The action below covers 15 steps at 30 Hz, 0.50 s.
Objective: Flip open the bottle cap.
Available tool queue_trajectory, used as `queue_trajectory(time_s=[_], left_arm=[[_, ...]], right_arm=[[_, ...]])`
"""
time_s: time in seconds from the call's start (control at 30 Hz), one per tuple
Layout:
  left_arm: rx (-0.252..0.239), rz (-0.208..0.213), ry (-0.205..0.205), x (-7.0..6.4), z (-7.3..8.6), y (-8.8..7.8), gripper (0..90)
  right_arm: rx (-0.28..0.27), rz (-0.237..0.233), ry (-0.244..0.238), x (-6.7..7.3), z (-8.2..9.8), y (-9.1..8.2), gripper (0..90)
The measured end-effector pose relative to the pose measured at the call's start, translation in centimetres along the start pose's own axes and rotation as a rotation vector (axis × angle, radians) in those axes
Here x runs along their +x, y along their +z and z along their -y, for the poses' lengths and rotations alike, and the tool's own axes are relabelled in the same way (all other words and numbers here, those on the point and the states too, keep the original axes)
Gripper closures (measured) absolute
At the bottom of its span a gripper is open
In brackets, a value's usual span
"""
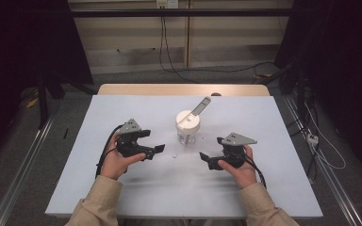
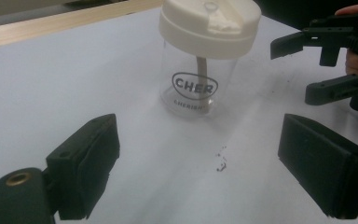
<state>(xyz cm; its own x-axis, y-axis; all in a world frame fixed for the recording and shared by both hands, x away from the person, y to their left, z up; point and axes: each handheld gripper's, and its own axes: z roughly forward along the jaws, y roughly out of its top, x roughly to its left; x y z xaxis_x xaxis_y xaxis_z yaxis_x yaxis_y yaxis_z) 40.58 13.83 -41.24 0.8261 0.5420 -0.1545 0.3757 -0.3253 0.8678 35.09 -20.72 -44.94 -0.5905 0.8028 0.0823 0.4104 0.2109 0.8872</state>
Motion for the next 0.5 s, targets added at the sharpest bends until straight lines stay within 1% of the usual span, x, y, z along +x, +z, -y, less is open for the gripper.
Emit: queue_trajectory(time_s=[0.17,0.23,0.27,0.33,0.5], left_arm=[[-0.002,-0.007,-0.01,0.0,0.8,-1.1,11.8],[-0.005,-0.008,-0.008,0.1,1.0,-1.4,11.7],[-0.01,-0.01,-0.016,0.1,1.1,-1.6,11.6],[-0.012,-0.011,-0.006,0.1,1.2,-1.9,11.3],[-0.016,-0.012,-0.002,0.0,1.7,-2.3,10.8]], right_arm=[[-0.015,0.007,0.017,-0.3,0.4,-1.3,7.6],[-0.017,0.006,0.016,-0.4,0.5,-1.6,7.7],[-0.016,0.005,0.015,-0.4,0.6,-1.8,7.7],[-0.016,0.005,0.014,-0.5,0.7,-2.1,7.7],[-0.017,0.0,0.015,-0.6,1.1,-2.6,7.9]])
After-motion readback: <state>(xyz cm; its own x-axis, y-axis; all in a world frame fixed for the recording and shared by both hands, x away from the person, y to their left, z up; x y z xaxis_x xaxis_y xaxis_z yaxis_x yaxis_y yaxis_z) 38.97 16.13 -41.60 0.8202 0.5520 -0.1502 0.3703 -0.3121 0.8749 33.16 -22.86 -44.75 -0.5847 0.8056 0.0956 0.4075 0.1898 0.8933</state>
